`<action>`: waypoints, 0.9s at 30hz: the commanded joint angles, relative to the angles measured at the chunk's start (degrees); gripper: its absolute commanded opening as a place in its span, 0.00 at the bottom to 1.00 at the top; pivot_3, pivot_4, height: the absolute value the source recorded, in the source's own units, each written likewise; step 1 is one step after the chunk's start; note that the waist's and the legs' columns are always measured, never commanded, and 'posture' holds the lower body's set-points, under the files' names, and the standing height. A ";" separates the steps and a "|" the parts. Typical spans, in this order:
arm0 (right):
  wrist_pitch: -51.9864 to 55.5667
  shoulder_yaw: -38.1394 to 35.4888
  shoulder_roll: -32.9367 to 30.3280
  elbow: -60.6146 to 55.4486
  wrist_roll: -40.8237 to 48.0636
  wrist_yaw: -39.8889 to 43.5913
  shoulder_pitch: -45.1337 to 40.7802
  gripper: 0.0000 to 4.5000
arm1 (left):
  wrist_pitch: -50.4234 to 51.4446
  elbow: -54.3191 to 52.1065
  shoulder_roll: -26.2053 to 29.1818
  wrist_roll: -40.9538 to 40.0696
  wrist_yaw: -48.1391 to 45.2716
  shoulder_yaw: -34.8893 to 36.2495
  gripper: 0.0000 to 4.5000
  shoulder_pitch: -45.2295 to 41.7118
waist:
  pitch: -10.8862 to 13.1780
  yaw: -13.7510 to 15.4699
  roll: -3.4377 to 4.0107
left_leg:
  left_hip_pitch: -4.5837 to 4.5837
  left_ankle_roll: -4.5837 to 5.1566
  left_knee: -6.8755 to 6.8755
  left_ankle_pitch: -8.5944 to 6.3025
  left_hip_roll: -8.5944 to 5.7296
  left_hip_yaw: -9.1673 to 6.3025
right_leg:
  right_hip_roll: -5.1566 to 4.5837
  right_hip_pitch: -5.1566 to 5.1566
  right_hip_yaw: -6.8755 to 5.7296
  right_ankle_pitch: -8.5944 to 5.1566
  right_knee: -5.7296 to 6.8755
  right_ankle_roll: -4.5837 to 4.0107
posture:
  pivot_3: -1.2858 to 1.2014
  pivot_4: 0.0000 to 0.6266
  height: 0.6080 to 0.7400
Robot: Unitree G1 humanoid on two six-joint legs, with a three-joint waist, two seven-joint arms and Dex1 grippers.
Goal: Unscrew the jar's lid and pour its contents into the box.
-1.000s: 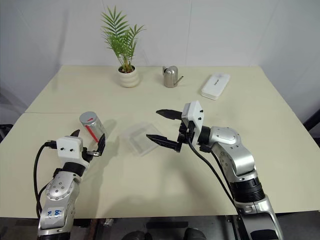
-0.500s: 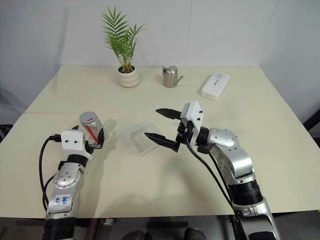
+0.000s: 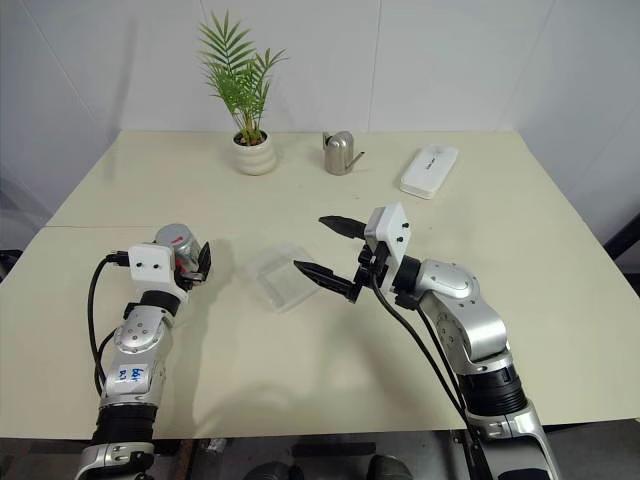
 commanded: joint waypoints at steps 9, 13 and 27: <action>1.81 -2.02 1.60 -1.90 2.70 -2.41 -2.39 1.00 | 1.13 -9.14 2.59 -5.69 -5.76 1.13 0.43 0.97 | 0.04 -0.04 -0.07 | -0.01 -0.01 0.00 -0.01 0.04 0.01 | 0.00 -0.02 0.00 0.00 0.00 0.00 | 0.52 0.24 1.00; 6.25 -1.54 1.16 -2.42 2.74 -4.24 -5.37 1.00 | 6.02 -13.67 7.13 -13.47 -14.42 2.07 0.43 -1.89 | 0.08 -0.14 -0.13 | -0.12 -0.03 0.06 0.01 0.07 0.04 | 0.00 -0.18 0.00 0.00 0.07 0.00 | 0.52 0.24 1.00; 20.47 2.27 6.36 -0.08 4.08 -9.70 -20.65 1.00 | 30.24 -19.29 17.36 -32.51 -40.80 -6.04 0.43 -11.22 | 0.08 -0.25 -0.13 | -0.74 -0.04 0.28 0.01 0.03 0.08 | 0.06 -0.85 -0.07 0.01 0.43 -0.03 | 0.52 0.24 1.00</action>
